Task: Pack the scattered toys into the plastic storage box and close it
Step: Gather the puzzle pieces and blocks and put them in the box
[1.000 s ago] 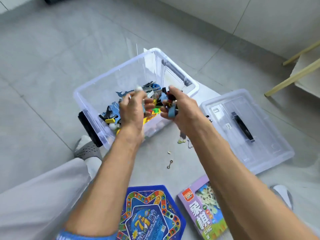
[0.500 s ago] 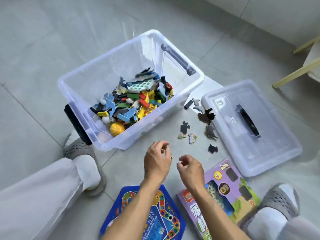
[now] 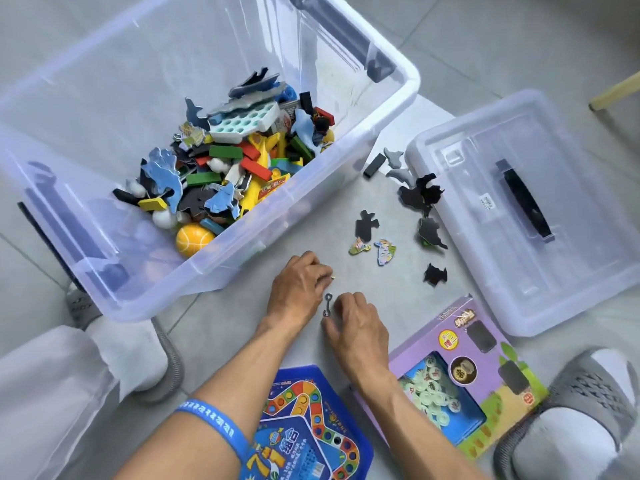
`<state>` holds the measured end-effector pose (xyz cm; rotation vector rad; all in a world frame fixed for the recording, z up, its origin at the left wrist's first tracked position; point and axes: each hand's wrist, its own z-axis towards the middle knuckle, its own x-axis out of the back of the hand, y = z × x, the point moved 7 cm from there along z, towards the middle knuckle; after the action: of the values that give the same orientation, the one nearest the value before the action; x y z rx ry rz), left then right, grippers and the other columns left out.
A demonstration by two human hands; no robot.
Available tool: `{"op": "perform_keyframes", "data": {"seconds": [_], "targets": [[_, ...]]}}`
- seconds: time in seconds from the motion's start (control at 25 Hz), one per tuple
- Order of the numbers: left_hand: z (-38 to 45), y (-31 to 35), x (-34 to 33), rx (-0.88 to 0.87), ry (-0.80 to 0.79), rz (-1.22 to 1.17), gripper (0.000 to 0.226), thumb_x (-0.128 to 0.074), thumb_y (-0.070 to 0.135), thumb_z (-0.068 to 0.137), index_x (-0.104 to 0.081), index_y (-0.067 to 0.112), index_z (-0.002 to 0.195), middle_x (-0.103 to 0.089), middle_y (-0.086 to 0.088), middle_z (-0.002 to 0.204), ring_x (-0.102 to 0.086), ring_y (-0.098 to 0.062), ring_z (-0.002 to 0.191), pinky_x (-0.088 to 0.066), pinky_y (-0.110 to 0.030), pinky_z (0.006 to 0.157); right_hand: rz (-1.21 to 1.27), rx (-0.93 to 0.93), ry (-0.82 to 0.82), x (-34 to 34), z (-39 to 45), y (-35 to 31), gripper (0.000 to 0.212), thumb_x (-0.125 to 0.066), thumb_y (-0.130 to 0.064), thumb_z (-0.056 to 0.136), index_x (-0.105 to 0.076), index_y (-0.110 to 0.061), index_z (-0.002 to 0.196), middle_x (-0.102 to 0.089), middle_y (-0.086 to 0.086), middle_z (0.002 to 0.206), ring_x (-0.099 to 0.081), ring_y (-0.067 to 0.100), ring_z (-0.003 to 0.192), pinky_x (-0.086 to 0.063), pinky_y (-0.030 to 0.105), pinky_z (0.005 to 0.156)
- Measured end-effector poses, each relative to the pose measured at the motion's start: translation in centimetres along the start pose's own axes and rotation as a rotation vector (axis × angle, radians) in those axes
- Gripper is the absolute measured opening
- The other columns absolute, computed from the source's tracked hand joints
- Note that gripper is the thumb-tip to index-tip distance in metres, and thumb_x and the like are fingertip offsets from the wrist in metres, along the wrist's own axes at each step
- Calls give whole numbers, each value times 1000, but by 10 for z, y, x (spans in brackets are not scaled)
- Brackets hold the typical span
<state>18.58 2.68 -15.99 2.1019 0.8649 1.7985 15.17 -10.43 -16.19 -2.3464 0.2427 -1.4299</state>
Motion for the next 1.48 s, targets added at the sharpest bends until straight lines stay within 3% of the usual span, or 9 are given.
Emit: {"op": "perform_keyframes", "data": {"seconds": [0.24, 0.36, 0.48, 0.72, 0.84, 0.96, 1.08, 1.32, 1.48], "targets": [[-1, 9, -2, -27, -26, 143, 17, -55, 25, 93, -69, 15, 93, -62, -1, 98, -55, -24, 94, -46, -35, 68, -28, -43, 81, 6, 2, -6, 16, -58, -29, 93, -62, -14, 89, -61, 3, 88, -57, 27, 81, -42, 36, 61], [-6, -4, 5, 195, 63, -90, 9, -60, 18, 83, -61, 11, 76, -65, -2, 83, -58, -23, 80, -43, -30, 66, -149, 19, 125, 4, 5, -14, 13, -64, -14, 87, -65, -9, 75, -63, 7, 74, -61, 31, 68, -33, 32, 51], [-22, -22, 12, 483, 160, -392, 13, -67, 16, 71, -58, 12, 63, -61, 5, 60, -54, -13, 58, -38, -18, 54, -112, -62, 28, 2, 12, -12, 14, -56, -19, 87, -64, -8, 86, -63, 8, 86, -60, 30, 82, -36, 34, 59], [-53, -17, 10, 713, 185, -864, 17, -71, 4, 68, -60, 16, 66, -67, -6, 59, -58, -17, 55, -50, -26, 54, 713, -357, 101, 62, 0, 6, 10, -68, -10, 72, -61, -13, 65, -64, 2, 61, -59, 19, 58, -53, 43, 61], [-67, 14, 23, 710, 108, -1001, 13, -63, 4, 81, -70, 14, 87, -69, -9, 70, -61, -17, 63, -55, -26, 60, 976, -183, 245, 139, 1, -41, 9, -67, -3, 76, -65, -9, 70, -67, 13, 65, -58, 18, 55, -54, 41, 58], [-82, 36, 50, 741, 118, -1095, 32, -46, 3, 87, -69, 10, 65, -56, -8, 60, -50, -16, 57, -44, -26, 52, 1005, 28, 197, 195, 22, -111, 3, -71, -12, 82, -70, -9, 81, -72, 10, 72, -64, 18, 59, -56, 35, 60], [-89, 54, 76, 786, 136, -1550, 35, -35, 2, 84, -61, 5, 60, -39, -7, 52, -32, -15, 46, -28, -22, 42, 873, 93, 153, 226, 34, -142, 16, -72, -28, 81, -73, -18, 94, -74, -1, 86, -71, 16, 79, -59, 38, 76], [-71, 82, 85, 796, 62, -1537, 27, -28, -5, 73, -53, 4, 72, -37, -2, 49, -24, -10, 36, -17, -16, 37, 821, -255, 189, 204, 7, -11, 10, -60, -20, 76, -70, -23, 75, -74, 2, 77, -66, 19, 62, -55, 40, 61], [-36, 99, 160, 553, 335, -1489, 27, -33, 4, 78, -50, 15, 60, -29, 6, 41, -19, -9, 34, -13, -17, 40, 756, -427, 125, 162, 4, 64, 15, -56, -10, 82, -69, -16, 78, -72, 7, 78, -60, 17, 57, -48, 32, 56]]}}
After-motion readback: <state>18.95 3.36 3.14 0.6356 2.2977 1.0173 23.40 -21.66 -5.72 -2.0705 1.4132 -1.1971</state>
